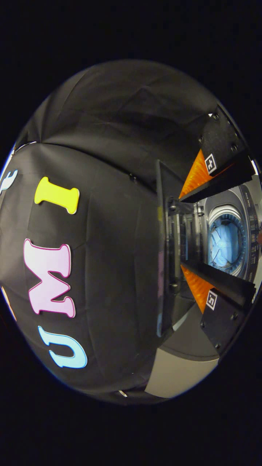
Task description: Put the clothes into the washing machine and then close the washing machine lid.
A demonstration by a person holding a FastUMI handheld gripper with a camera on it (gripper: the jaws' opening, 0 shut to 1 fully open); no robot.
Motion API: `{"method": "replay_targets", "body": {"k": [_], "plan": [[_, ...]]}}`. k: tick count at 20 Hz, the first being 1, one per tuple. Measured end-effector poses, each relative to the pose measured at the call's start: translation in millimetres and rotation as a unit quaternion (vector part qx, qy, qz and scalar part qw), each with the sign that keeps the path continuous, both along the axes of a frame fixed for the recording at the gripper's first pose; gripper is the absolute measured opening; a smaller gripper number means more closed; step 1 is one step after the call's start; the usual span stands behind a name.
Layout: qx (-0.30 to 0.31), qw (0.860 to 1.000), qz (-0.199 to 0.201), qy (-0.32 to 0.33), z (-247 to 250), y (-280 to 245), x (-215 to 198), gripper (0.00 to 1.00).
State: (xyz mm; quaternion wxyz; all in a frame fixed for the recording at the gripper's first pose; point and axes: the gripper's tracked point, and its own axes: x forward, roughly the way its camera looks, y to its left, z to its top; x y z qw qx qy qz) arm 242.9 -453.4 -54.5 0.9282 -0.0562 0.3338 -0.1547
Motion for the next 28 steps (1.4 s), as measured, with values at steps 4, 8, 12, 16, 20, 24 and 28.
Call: {"method": "replay_targets", "body": {"k": [4, 8, 12, 16, 20, 24, 28], "plan": [[0.013, 1.000, 0.002, -0.007, 8, 1, 39, 0.99], [0.022, 1.000, 0.006, 0.018, -13, -1, 62, 0.99], [0.017, 0.998, 0.011, 0.054, -40, -2, 72, 0.99], [0.038, 0.998, -0.011, 0.055, -47, -5, 71, 0.98], [0.024, 0.999, -0.002, 0.040, -49, -6, 71, 1.00], [0.011, 1.000, -0.011, 0.019, -48, -8, 70, 1.00], [0.004, 1.000, -0.020, 0.019, -44, -4, 62, 1.00]]}}
